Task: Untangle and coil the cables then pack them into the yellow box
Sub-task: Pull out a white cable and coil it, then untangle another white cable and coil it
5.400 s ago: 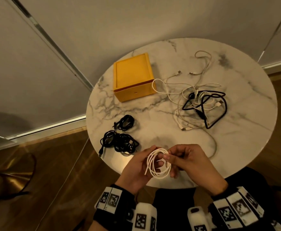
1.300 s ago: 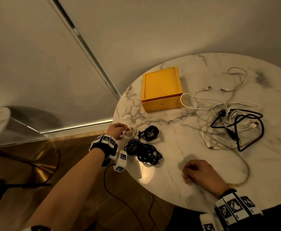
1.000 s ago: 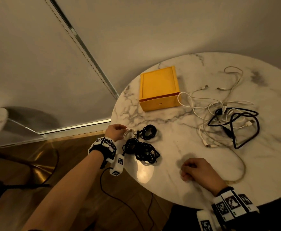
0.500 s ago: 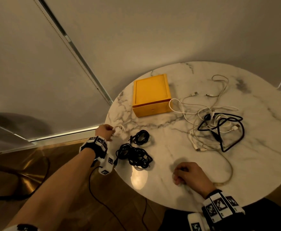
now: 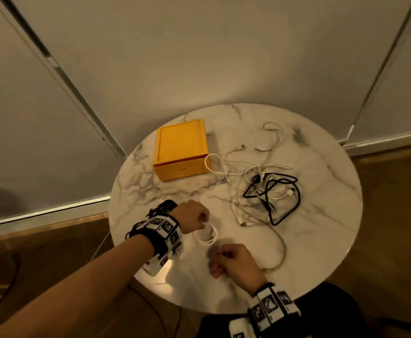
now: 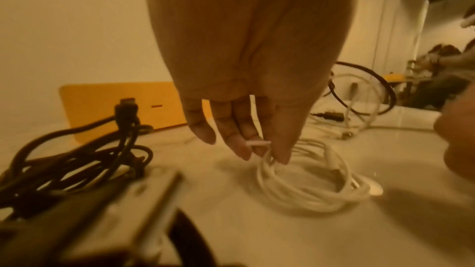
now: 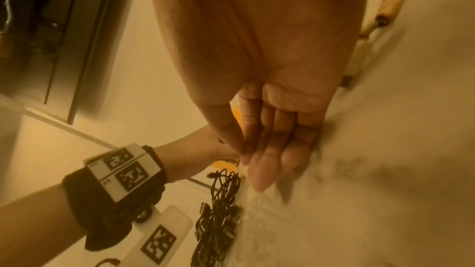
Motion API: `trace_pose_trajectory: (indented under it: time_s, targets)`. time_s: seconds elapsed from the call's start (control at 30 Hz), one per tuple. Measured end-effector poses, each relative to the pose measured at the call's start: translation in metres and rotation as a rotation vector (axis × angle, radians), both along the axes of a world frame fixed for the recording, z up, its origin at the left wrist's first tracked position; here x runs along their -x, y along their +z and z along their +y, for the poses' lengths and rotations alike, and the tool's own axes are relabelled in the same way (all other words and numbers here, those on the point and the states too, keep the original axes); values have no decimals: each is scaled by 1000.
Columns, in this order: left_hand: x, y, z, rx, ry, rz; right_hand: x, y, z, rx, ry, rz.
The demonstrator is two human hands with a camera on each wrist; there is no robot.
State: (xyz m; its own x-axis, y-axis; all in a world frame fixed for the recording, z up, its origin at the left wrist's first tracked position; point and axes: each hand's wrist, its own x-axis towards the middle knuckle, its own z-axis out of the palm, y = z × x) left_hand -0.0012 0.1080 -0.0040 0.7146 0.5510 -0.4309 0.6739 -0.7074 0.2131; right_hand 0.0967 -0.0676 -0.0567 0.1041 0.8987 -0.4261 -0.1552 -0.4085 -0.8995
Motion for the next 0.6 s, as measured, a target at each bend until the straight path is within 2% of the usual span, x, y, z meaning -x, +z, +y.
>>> trace_pose_trajectory:
  time_s: [0.1,0.17,0.27,0.37,0.43,0.5,0.6]
  targets:
    - [-1,-5,-10,-44,-17,63,-13,11,-13,-54,-50,-28]
    - [-1,-7,-11,-61,-13,25,-30,20,-26,-78,-86,-120]
    - [-7,-12,-16,-48,31,-157,-68,21,-48,-76,-124,-367]
    - [-20,-10,-29,-30,34,-244,-103,7,-66,-14,-142,-714]
    - [-32,-10,-30,-6,139,-295,-118,1,-72,95,-156,-888]
    - [-48,-8,-25,61,301,-370,-122,-4,-72,147,-138,-989]
    - [-73,-6,-19,312,536,-451,-116,-10,-64,149,-70,-1061]
